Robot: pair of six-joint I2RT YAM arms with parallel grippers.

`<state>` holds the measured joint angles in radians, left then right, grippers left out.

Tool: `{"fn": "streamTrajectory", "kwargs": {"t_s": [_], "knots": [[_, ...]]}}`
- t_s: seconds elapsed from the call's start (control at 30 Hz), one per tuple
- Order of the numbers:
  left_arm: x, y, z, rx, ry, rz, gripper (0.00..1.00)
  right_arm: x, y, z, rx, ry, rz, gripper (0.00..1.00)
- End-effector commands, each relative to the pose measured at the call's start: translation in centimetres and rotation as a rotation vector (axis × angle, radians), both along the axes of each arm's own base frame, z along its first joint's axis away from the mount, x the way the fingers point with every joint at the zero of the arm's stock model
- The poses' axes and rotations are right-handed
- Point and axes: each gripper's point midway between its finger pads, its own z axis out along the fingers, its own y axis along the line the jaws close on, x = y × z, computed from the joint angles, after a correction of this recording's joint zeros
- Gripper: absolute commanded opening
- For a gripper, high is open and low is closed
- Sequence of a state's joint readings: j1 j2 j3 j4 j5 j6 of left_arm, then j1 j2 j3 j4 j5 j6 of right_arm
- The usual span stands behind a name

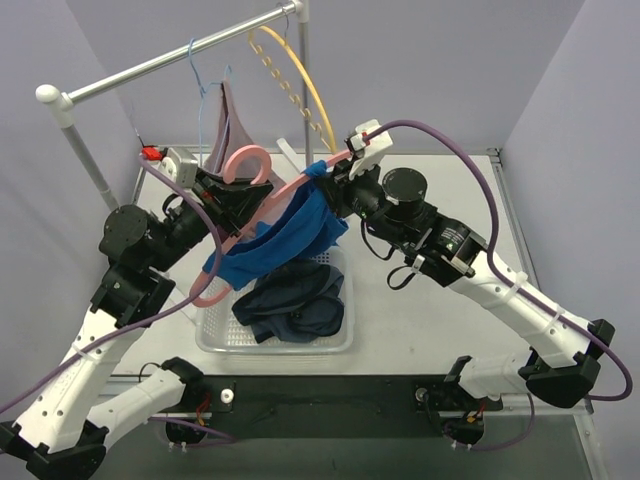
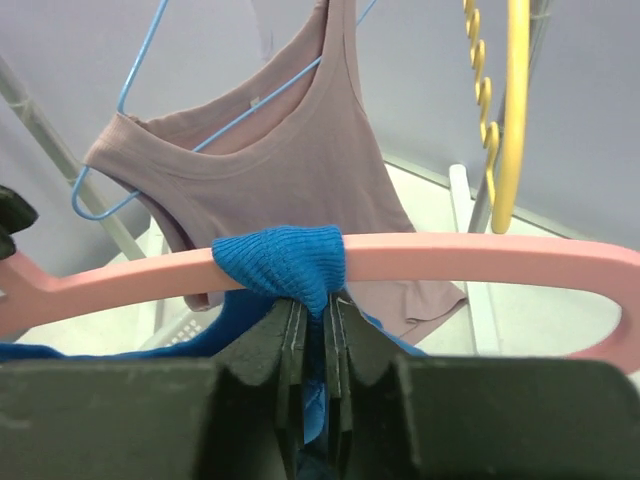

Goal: Remove the tank top from the hanger

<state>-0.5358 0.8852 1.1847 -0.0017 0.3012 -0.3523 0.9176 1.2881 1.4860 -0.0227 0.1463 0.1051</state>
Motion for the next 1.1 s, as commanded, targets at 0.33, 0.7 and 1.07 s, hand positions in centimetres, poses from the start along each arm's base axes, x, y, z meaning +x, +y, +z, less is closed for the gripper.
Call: {"fn": "streamTrajectory", "kwargs": {"t_s": [0.33, 0.7, 1.07], "knots": [[-2.1, 3.1, -2.8, 0.082, -0.066, 0.1, 0.0, 2.2, -5.2, 3.7, 0.126, -0.081, -0.21, 0.0], [-4.3, 4.6, -1.1, 0.065, -0.125, 0.115, 0.0, 4.9, -9.7, 1.3, 0.134, 0.009, -0.324, 0.0], [-5.7, 5.3, 2.4, -0.06, -0.174, 0.103, 0.0, 2.3, -7.4, -2.7, 0.186, 0.128, -0.137, 0.0]]}}
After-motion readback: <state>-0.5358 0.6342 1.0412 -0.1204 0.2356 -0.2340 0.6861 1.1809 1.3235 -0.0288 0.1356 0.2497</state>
